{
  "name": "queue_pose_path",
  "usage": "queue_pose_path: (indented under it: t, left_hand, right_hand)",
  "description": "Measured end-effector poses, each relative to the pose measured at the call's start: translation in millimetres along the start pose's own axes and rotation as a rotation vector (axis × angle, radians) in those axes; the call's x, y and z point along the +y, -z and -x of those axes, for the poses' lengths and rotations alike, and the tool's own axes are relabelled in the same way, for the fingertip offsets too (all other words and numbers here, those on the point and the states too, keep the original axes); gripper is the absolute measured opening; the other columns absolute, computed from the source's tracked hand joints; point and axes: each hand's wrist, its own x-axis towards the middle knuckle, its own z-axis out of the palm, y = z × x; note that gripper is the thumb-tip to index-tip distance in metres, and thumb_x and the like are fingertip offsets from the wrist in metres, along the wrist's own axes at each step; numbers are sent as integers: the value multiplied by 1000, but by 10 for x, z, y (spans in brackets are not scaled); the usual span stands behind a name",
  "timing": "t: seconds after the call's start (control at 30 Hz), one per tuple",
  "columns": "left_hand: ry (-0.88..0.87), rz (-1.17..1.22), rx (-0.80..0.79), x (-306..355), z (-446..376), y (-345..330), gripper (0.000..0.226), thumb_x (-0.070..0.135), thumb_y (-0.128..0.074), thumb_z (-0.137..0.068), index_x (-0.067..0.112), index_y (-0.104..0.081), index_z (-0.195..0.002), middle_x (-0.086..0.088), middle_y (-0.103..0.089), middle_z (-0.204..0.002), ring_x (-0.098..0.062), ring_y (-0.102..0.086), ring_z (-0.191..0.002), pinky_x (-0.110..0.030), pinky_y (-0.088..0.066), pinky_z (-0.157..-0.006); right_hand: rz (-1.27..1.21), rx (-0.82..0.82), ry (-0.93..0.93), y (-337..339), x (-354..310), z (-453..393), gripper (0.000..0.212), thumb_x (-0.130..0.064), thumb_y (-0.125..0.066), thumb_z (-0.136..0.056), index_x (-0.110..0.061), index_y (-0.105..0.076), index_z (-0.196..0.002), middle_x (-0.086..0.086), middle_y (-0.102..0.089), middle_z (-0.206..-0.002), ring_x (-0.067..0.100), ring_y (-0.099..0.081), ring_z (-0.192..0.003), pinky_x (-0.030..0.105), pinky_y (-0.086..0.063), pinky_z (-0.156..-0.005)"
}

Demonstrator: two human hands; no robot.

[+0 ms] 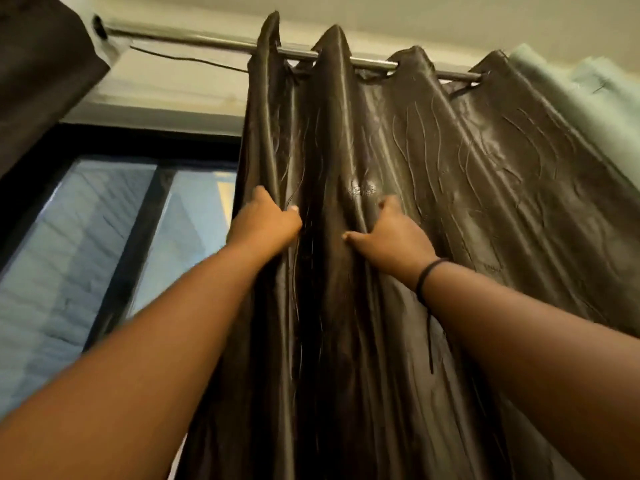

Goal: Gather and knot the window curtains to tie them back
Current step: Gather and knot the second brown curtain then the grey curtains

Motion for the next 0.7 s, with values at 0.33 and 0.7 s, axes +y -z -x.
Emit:
queue_pose_path:
  t: [0.33,0.7]
  left_hand:
    - [-57,-125,259,754,-339,-387,32,22,-31,-100,3,-52,-114,-21,-55,-121,-38,-51,-109,-34,-33,-79]
    - [-170,-49,156,1780,-194,-1399,30,19,-40,-97,-1,-62,-98,-23,-64,-106,-38,-59,-102,-39,-46,-86]
  right_hand:
    - [-42,-38,245,404,486,-658,15,-15,-51,-86,-11,-43,-74,4,-53,-75,24,-54,-69,27,-40,-56]
    - [-75,9,322,887,1513,-926,20,-17,-51,-86,-16,-43,-68,2,-51,-72,27,-53,-72,31,-39,-62]
